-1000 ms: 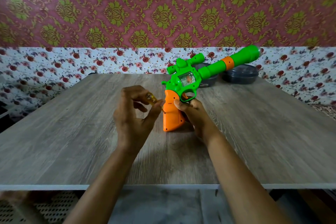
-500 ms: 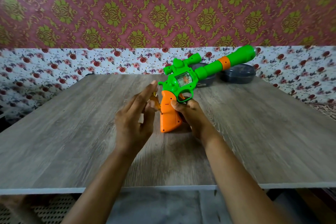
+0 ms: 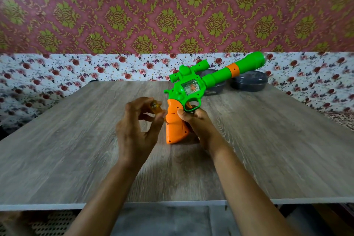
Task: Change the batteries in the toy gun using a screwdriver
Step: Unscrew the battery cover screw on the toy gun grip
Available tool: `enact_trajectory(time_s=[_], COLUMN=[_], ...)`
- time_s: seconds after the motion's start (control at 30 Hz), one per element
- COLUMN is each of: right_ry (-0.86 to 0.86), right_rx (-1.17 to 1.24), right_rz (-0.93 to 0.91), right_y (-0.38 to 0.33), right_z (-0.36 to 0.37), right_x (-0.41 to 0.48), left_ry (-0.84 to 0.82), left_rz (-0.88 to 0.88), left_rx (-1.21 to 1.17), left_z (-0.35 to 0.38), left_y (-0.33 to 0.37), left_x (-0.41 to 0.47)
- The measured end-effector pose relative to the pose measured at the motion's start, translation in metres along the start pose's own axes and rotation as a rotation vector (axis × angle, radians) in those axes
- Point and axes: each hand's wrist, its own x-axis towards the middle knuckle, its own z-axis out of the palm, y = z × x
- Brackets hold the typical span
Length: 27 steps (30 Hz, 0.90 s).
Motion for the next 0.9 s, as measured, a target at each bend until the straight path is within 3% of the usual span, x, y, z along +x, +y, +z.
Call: enact_trajectory(time_s=[0.23, 0.4, 0.9], right_ry=[0.0, -0.011, -0.002], right_rx=[-0.01, 0.004, -0.063], right_rz=[-0.01, -0.002, -0.007], right_y=[0.0011, 0.0015, 0.0013], right_z=[0.0005, 0.0003, -0.0012], right_x=[0.0011, 0.0001, 0.0014], left_ry=[0.015, -0.066, 0.02], left_rz=[0.059, 0.083, 0.014], left_rx=[0.046, 0.07, -0.001], left_z=[-0.0007, -0.0017, 0.0001], left_y=[-0.0018, 0.0007, -0.0012], left_x=[0.0012, 0.0, 0.0002])
